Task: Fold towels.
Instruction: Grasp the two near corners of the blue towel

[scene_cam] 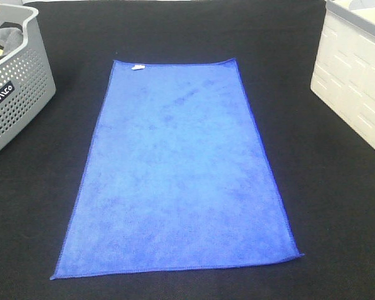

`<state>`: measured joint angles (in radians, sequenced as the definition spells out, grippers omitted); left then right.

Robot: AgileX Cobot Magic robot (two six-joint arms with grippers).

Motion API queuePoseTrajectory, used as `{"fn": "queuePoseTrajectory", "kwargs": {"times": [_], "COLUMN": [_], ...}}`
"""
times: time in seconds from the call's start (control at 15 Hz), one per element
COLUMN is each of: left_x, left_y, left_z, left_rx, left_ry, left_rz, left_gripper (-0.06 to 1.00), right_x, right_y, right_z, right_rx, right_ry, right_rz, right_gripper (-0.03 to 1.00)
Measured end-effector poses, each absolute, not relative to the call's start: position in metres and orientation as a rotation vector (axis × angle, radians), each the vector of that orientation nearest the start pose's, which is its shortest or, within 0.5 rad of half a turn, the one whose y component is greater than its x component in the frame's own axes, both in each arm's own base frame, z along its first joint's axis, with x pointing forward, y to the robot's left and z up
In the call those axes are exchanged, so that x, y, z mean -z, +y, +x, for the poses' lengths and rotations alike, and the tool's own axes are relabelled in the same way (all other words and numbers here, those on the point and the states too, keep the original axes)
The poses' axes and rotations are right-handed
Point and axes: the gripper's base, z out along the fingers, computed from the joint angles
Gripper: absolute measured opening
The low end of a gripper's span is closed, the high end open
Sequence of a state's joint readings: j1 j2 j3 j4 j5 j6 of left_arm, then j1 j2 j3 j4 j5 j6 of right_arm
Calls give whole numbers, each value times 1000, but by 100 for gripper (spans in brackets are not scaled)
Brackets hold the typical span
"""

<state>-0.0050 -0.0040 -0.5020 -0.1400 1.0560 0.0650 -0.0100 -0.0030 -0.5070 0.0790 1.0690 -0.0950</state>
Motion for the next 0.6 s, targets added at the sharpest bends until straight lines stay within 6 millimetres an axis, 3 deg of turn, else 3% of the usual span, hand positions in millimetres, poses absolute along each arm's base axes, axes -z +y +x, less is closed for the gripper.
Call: {"fn": "queuePoseTrajectory", "kwargs": {"times": [0.6], "left_x": [-279], "left_y": [-11], "left_z": [-6], "left_rx": [129], "left_ry": [2027], "left_rz": [78], "left_gripper": [65], "right_x": [-279], "right_y": [6], "right_z": [-7], "right_rx": [-29], "right_ry": [2038], "right_rz": [-91], "right_gripper": [82]}}
